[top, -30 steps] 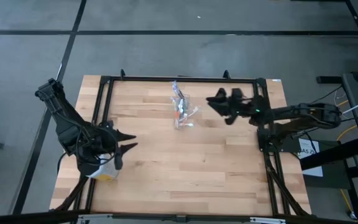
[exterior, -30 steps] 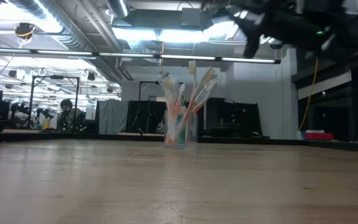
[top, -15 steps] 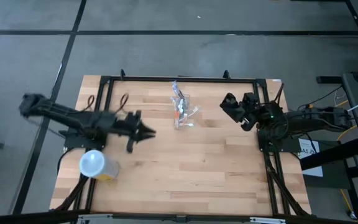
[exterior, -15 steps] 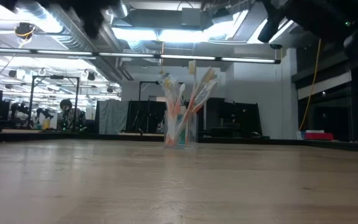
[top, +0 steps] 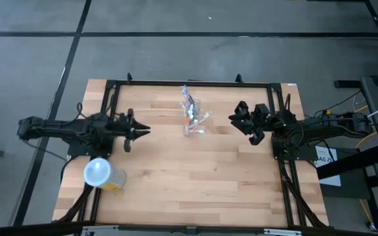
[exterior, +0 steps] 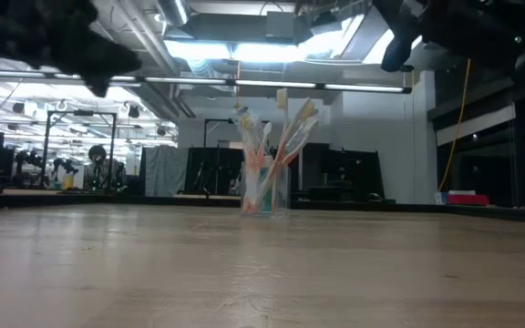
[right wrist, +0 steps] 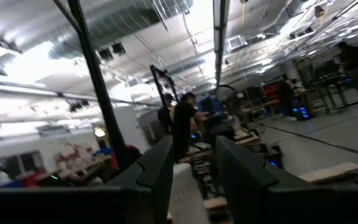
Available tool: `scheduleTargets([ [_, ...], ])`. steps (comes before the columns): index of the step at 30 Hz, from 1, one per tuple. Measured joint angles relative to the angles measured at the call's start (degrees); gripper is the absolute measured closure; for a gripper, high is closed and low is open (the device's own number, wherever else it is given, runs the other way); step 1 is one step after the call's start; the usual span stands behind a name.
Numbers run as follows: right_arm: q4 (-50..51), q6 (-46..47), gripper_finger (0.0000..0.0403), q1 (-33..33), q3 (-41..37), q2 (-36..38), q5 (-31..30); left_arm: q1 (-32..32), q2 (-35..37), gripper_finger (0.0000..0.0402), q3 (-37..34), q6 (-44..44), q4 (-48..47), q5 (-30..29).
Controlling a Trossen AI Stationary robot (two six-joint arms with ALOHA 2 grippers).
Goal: Pick & Place toothbrushing station
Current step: Return to Home Position
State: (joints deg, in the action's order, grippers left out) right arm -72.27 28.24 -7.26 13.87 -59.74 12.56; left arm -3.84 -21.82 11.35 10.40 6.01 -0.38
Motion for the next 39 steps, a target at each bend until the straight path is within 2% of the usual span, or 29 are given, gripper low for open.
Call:
scheduleTargets([
  [2, 2.23, -2.46, 0.0280, -0.02, 0.00, 0.33, -0.32, 5.89, 3.25, 0.0327, -0.01, -2.39, -5.80, -8.13],
  [4, 4.82, -5.09, 0.0280, -0.02, 0.00, 0.72, -1.29, 10.68, 5.59, 0.0327, -0.12, -5.25, -7.43, -14.61],
  [7, 7.04, -8.96, 0.0280, -0.02, 0.00, 1.17, -1.43, 15.28, 8.23, 0.0327, -2.62, -8.72, -5.63, -20.99],
  [9, 7.71, -11.15, 0.0280, -0.02, 0.00, 1.69, -1.11, 16.35, 10.45, 0.0327, -5.09, -9.24, -5.79, -22.49],
  [13, 11.41, -13.71, 0.0280, -0.46, 0.00, 4.06, 0.47, 15.88, 16.81, 0.0327, -9.44, -9.74, -6.07, -22.37],
  [17, 15.31, -13.73, 0.0280, -0.83, -0.21, 7.29, 2.24, 13.67, 19.95, 0.0327, -9.59, -12.64, -6.20, -19.53],
  [28, 15.33, -10.17, 0.0280, 0.22, -7.05, 18.14, 0.28, 2.25, 19.81, 0.0327, -9.59, -10.07, -7.48, -6.67],
  [36, 18.47, -13.96, 0.0280, -1.71, -13.19, 20.43, -0.31, 0.57, 17.70, 0.0327, -9.59, -8.16, -7.39, -7.46],
  [39, 22.03, -15.44, 0.0280, -2.67, -13.13, 21.45, 2.35, 0.57, 17.70, 0.0327, -9.59, -8.16, -7.23, -7.45],
])
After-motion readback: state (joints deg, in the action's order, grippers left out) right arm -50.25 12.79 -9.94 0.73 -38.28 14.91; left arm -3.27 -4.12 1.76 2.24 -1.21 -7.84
